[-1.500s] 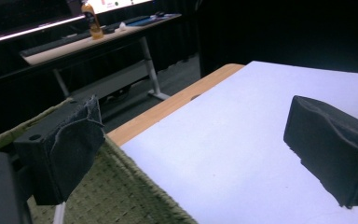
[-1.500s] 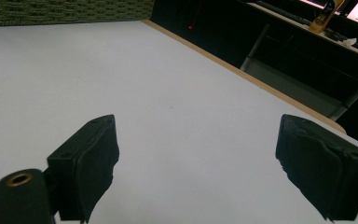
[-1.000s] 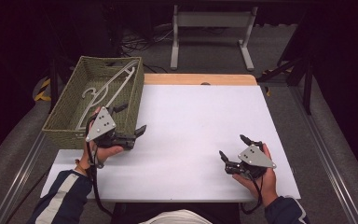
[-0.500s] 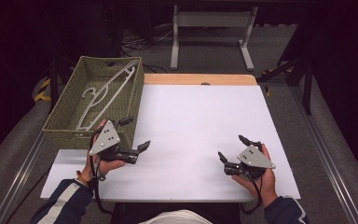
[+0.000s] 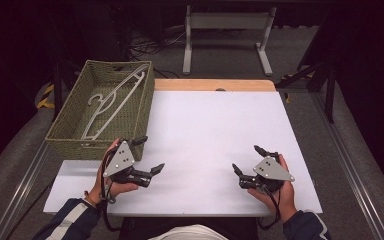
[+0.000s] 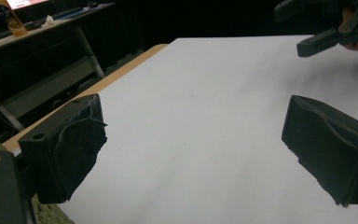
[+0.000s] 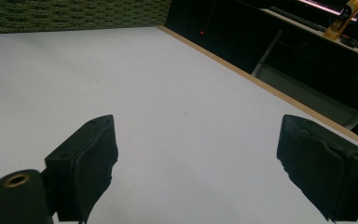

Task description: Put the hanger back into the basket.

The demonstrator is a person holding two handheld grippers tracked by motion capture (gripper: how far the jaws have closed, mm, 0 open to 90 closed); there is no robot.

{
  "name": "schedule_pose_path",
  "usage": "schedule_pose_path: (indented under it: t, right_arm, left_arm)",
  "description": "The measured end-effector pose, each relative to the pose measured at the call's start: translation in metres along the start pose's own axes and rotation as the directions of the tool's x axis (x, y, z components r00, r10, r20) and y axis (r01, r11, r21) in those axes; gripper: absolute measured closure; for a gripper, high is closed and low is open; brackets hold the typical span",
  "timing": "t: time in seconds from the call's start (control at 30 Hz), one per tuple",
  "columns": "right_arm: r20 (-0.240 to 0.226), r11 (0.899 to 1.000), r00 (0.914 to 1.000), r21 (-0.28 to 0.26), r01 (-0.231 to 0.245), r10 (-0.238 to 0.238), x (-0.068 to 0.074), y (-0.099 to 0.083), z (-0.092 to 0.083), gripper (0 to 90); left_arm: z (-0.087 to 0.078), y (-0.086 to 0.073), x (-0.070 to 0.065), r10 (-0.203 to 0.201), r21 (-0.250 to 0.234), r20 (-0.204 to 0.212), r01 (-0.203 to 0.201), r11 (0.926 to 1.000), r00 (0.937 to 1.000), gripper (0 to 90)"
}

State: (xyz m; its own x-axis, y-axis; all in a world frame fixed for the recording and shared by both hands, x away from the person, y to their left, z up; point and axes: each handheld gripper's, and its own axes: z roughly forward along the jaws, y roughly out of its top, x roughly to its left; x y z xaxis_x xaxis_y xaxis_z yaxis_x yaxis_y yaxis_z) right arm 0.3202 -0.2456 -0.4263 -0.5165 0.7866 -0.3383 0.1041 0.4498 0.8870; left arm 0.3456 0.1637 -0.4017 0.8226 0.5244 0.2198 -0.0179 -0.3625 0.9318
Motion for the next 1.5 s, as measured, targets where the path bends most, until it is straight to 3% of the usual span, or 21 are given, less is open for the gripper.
schedule_pose_path:
  t: [0.3, 0.47, 0.6, 0.7, 0.77, 0.9, 0.97, 1.3, 1.5]
  right_arm:
    - [-0.022, 1.0, 0.9997, -0.004, 0.005, -0.005, 0.004, 0.002, 0.0, 12.0]
    - [-0.037, 1.0, 0.9992, -0.002, 0.018, -0.018, 0.008, 0.003, 0.001, 11.7]
    - [-0.048, 1.0, 0.9986, -0.005, 0.024, -0.024, 0.01, 0.004, 0.001, 11.3]
    - [-0.056, 1.0, 0.998, -0.008, 0.03, -0.03, 0.011, 0.004, 0.002, 11.0]
    - [-0.064, 0.999, 0.9972, -0.011, 0.037, -0.038, 0.011, 0.004, 0.002, 10.8]
    - [-0.068, 0.999, 0.9969, -0.011, 0.039, -0.04, 0.011, 0.003, 0.001, 10.7]
    - [-0.07, 0.999, 0.9969, -0.012, 0.036, -0.037, 0.01, 0.003, 0.001, 10.7]
    - [-0.071, 0.999, 0.9966, -0.013, 0.042, -0.043, 0.011, 0.003, 0.0, 10.7]
    - [-0.069, 0.999, 0.9964, -0.013, 0.047, -0.048, 0.014, 0.004, 0.0, 10.7]
  left_arm:
    - [-0.001, -0.022, -0.002, 0.058, 0.074, -0.012, -0.057, 0.9956, 0.9982, 6.4]
    - [-0.007, -0.034, 0.003, 0.046, 0.111, -0.032, -0.043, 0.9929, 0.9984, 6.0]
    - [-0.015, -0.046, 0.006, -0.004, 0.124, -0.046, 0.01, 0.9922, 0.9989, 5.7]
    - [-0.022, -0.054, 0.007, 0.006, 0.159, -0.069, 0.005, 0.9873, 0.9976, 5.5]
    - [-0.028, -0.059, 0.009, -0.024, 0.164, -0.08, 0.037, 0.9858, 0.9965, 5.2]
    - [-0.035, -0.063, 0.013, -0.043, 0.166, -0.103, 0.059, 0.9844, 0.9938, 4.1]
    - [-0.037, -0.064, 0.015, -0.071, 0.146, -0.108, 0.086, 0.9855, 0.9916, 4.0]
    - [-0.038, -0.062, 0.014, -0.054, 0.149, -0.106, 0.069, 0.9864, 0.993, 3.2]
    - [-0.04, -0.062, 0.014, -0.066, 0.137, -0.102, 0.079, 0.9874, 0.9926, 3.2]
